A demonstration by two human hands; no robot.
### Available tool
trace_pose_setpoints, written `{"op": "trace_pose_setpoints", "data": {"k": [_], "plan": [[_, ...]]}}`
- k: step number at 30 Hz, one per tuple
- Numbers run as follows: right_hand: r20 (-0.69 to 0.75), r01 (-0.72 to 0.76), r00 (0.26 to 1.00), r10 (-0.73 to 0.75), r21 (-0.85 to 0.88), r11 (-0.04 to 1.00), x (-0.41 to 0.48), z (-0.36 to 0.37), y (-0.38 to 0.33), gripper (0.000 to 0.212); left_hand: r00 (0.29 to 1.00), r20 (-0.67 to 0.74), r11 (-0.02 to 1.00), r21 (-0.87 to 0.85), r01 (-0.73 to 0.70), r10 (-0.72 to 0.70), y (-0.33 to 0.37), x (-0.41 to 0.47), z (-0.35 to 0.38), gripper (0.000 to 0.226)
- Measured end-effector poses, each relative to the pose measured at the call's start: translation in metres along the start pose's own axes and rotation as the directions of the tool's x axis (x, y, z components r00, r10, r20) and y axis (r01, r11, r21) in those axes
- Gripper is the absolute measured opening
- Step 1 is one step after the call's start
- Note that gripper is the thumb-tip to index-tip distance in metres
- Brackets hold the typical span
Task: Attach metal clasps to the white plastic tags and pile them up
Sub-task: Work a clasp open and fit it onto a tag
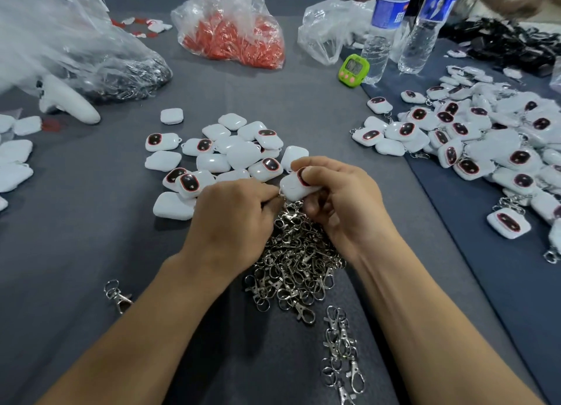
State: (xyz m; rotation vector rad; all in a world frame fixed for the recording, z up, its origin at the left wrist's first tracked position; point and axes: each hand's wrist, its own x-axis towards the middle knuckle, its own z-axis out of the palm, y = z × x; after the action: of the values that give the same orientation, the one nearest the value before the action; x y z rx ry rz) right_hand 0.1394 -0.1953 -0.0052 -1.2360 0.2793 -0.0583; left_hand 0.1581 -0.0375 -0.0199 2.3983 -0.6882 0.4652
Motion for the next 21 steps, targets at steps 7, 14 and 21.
{"op": "trace_pose_setpoints", "data": {"k": [7, 14, 21], "plan": [[0.033, -0.024, 0.999, 0.022, 0.043, 0.999, 0.0, 0.001, -0.003, 0.025, 0.981, 0.021, 0.925, -0.332, 0.187, -0.191, -0.005, 0.004, 0.002, 0.01], [0.069, -0.04, 0.997, 0.031, 0.144, 0.989, -0.002, 0.002, -0.003, 0.028, 0.937, 0.192, 0.619, -0.709, 0.338, -0.291, -0.002, 0.01, 0.002, 0.018], [-0.011, 0.055, 0.998, -0.055, 0.017, 0.998, -0.002, 0.005, 0.002, 0.027, 1.0, -0.02, 0.982, -0.189, 0.016, -0.021, -0.005, 0.002, 0.002, 0.029]]}}
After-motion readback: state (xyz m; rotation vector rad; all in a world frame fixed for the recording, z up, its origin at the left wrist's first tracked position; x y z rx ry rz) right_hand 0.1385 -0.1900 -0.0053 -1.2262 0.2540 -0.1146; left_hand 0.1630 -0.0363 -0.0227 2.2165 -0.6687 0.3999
